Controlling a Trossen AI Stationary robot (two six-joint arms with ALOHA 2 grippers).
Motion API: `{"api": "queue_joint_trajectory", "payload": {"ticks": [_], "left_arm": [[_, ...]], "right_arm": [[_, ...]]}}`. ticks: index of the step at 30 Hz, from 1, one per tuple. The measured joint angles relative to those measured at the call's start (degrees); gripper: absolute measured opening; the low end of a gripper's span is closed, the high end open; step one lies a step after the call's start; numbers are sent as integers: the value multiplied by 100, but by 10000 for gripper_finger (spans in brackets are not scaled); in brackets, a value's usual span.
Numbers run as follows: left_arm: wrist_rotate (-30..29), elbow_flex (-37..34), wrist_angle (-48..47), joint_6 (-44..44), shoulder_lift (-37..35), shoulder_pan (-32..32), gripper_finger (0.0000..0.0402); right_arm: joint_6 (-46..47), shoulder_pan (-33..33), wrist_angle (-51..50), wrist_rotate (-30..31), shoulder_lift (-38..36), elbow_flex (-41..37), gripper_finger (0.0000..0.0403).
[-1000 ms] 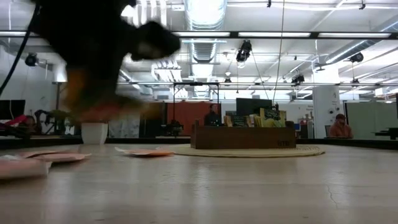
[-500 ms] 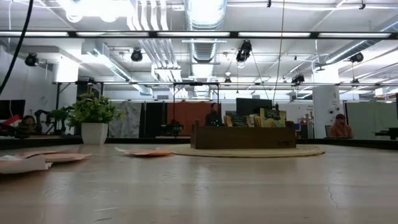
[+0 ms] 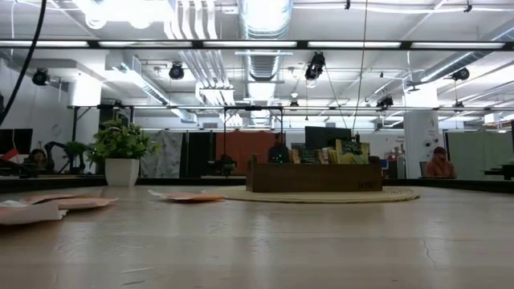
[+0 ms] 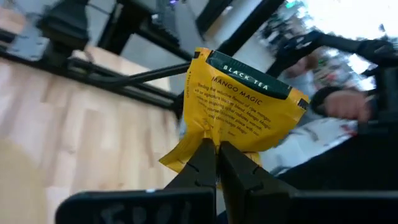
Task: Pick & Place Tea
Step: Put the orange tea bag into the middle section of the wooden organizer
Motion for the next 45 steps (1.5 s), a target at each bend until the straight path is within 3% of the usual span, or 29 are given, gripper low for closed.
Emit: {"api": "queue_joint_trajectory", "payload": {"ticks": [8, 21, 28, 34, 42, 45], "left_arm": [[301, 2, 211, -233, 39, 99, 4], [314, 0, 207, -268, 37, 145, 4], [319, -3, 189, -288, 37, 147, 4], [317, -3, 173, -287, 37, 146, 4], [350, 0, 41, -225, 31, 151, 8], [365, 0, 4, -291, 31, 151, 30]], "right_arm": [[-68, 162, 57, -477, 385, 10, 173], [-167, 311, -206, -499, 1064, 850, 165], [-325, 311, -774, -495, 1517, 1395, 120], [-544, 309, -873, -473, 1557, 1492, 22], [-465, 309, -904, -429, 1527, 1480, 9], [-400, 311, -946, -435, 1523, 1480, 8]]}}
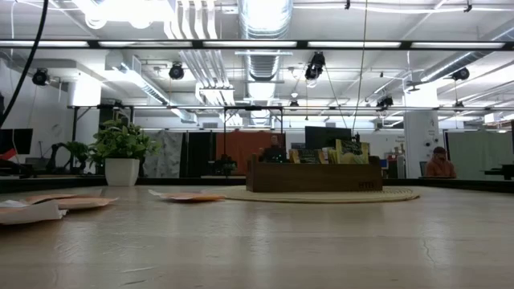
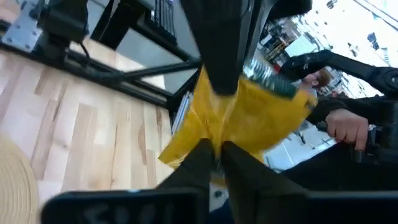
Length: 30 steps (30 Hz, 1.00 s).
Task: Pick & Place Tea
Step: Put the orange tea bag into the middle section of the wooden organizer
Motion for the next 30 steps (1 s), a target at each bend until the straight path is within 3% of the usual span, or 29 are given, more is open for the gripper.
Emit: {"api": "queue_joint_trajectory", "payload": {"ticks": [5, 12, 16, 22, 30], "left_arm": [[497, -4, -451, -132, 0, -19, 105], [516, -9, -1672, 149, -12, -12, 198], [531, -9, -1876, 435, -110, -31, 209], [74, -9, -1898, 673, -307, -61, 210], [-433, -9, -1845, 825, -607, -87, 210]], "right_arm": [[23, 0, -136, -35, -58, 9, 8], [124, -54, -419, -18, -43, -21, 8], [180, -169, -629, 10, -32, -97, 8], [189, -483, -1003, 183, 6, -324, 8], [72, -1170, -992, 196, 16, -1119, 8]]}}
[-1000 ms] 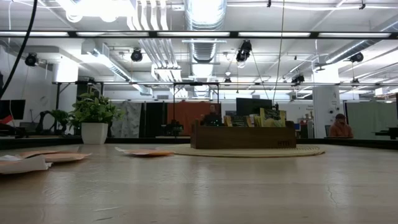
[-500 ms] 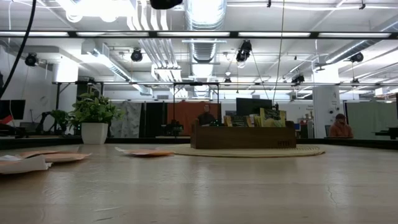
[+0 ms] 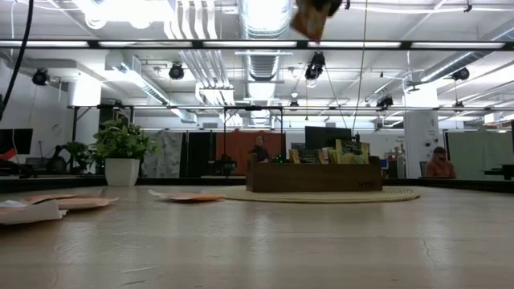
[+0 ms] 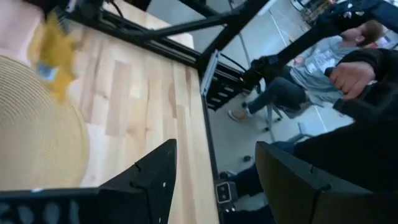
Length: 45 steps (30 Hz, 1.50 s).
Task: Pick & Place Tea
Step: Put the orange tea bag into the middle section of the wooden organizer
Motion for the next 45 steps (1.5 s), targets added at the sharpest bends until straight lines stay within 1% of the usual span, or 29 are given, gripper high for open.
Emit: {"api": "queue_joint_trajectory", "payload": {"ticks": [10, 14, 18, 21, 27, 45], "left_arm": [[-423, 2, 9, 304, -215, 0, 210], [-426, 2, 7, 320, -219, 0, 210], [-515, 2, 9, 323, -222, 0, 210], [-657, 2, 11, 325, -222, 2, 210], [-667, 2, 32, 305, -222, 2, 210], [-664, 2, 29, 281, -226, 2, 210]], "right_arm": [[-484, -1047, 264, -3, 4, -1088, 8], [-568, -1351, 460, -17, 4, -1477, 8], [-549, -1564, 868, -43, 19, -1769, 8], [-556, -1634, 982, -56, 205, -1823, 8], [-683, -1643, 986, -60, 776, -1776, 8], [-543, -1838, 1268, -63, 1542, -1777, 8]]}}
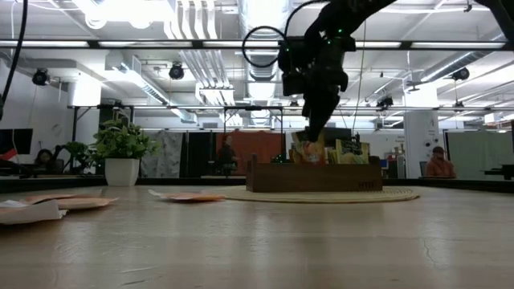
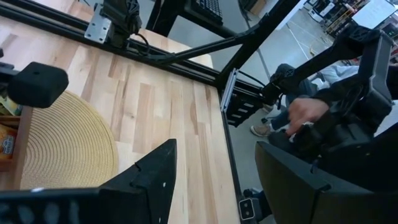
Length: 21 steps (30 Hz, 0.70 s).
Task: Pick & Place Tea
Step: Put the orange tea bag into the middle section of the wooden organizer
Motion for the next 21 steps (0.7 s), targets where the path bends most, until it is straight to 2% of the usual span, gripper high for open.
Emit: {"api": "queue_joint_trajectory", "payload": {"ticks": [21], "left_arm": [[2, 0, 22, 4, -4, 0, 210]], "right_arm": [[451, -195, 308, -48, 240, -251, 10]]}}
